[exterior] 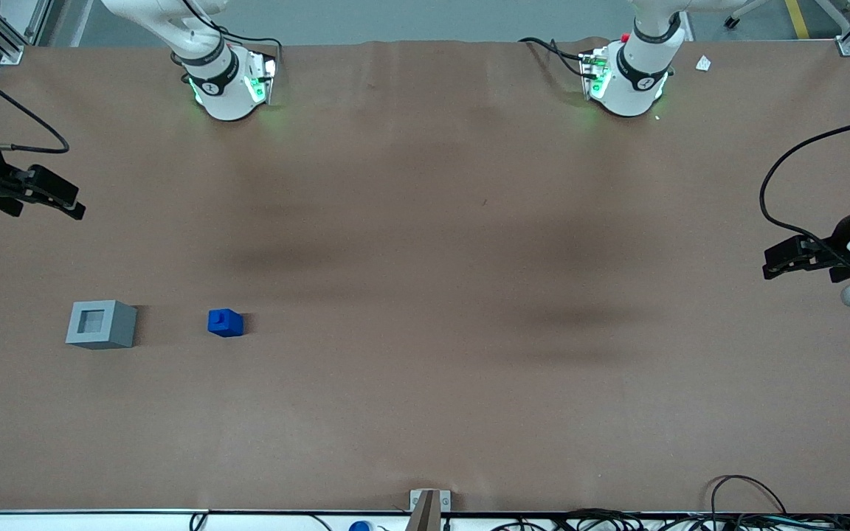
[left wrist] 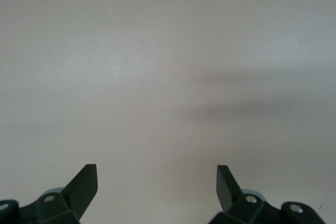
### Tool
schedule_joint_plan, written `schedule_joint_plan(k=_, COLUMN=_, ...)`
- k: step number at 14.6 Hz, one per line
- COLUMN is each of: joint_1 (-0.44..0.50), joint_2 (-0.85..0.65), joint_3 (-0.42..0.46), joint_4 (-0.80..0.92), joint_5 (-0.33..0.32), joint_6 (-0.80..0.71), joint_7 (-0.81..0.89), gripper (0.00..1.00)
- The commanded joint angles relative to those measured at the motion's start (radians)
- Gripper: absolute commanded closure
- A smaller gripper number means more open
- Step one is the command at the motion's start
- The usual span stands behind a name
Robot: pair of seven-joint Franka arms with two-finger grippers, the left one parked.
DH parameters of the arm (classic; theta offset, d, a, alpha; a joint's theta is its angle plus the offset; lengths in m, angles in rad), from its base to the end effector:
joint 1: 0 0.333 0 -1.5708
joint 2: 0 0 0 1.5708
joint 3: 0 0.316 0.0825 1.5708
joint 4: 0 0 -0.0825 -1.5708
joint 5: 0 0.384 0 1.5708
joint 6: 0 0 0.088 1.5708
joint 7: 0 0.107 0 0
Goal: Insert blue part into gray base with right arm
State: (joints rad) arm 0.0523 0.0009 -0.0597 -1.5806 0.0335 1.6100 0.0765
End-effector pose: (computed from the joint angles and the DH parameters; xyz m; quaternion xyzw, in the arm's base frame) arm 0.5587 -0.0007 0.6229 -0.9989 0.0423 -0.0137 0.0172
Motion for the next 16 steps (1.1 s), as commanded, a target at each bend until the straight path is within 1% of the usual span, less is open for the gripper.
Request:
schedule_joint_plan(k=1, joint_1=0.001, joint_2=-0.015, joint_3=-0.002, joint_4=-0.007, joint_5=0.003, joint_6=-0.004, joint_7=0.003, gripper=0.0)
schedule_joint_plan(k=5, joint_1=-0.005, joint_2=-0.009, joint_3=-0.002, joint_4=-0.005, joint_5=0.003, joint_6=-0.002, joint_7=-0.003, gripper=0.0)
schedule_joint_plan(k=8, joint_1=0.012, joint_2=0.051, joint_3=0.0, joint_4=-0.009, joint_5=0.008, joint_6=0.019, joint_7=0.003, gripper=0.0)
schedule_joint_plan(k=11, joint_1=0.035, joint_2=0.164, joint_3=0.003, joint_4=-0.03, joint_5=0.009, joint_6=0.112, joint_7=0.003, gripper=0.0)
schedule_joint_plan(k=16, joint_1=0.066, joint_2=0.263, joint_3=0.005, joint_4=-0.11, joint_5=0.017, joint_6=0.315, joint_7=0.0, gripper=0.0)
